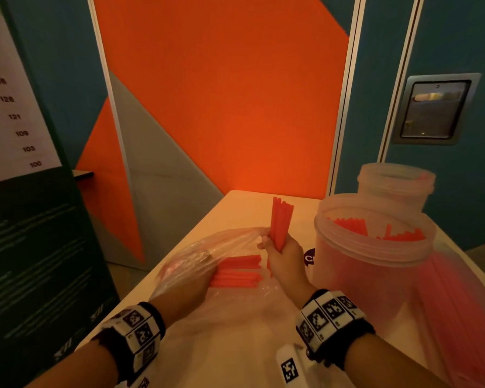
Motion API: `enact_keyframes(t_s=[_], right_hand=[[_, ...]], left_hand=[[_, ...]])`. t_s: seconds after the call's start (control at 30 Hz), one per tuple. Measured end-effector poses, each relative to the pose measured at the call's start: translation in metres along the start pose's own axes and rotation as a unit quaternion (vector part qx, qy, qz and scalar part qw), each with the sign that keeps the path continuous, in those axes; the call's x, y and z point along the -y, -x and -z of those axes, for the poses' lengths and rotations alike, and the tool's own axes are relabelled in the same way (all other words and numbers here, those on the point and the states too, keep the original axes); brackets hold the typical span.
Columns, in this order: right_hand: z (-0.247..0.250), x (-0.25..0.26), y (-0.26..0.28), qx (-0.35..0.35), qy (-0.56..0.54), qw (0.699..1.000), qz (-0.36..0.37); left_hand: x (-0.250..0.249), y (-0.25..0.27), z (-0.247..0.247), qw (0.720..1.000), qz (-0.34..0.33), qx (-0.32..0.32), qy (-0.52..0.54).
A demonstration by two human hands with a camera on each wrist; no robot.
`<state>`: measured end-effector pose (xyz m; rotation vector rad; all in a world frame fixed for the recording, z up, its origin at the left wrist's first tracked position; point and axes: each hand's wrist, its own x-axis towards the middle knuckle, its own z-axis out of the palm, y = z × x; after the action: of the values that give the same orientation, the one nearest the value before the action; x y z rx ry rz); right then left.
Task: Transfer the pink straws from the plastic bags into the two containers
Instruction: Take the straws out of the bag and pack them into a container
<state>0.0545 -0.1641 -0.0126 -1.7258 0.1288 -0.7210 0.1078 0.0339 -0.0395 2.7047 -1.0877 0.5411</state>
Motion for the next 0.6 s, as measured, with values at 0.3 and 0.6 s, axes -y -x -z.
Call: enact_keyframes(t_s=[0.3,0.6], right_hand=[[0.004,-0.002,-0.001,0.038,0.042,0.998,-0.021],[-0.003,0.065,0.022,0.089,-0.090,0.991,0.043]], left_hand=[[-0.021,-0.013,0.033,0.942,-0.031,-0.105,0.317],[-0.094,-0.039,0.073,0.739,0.084,-0.240,0.624]])
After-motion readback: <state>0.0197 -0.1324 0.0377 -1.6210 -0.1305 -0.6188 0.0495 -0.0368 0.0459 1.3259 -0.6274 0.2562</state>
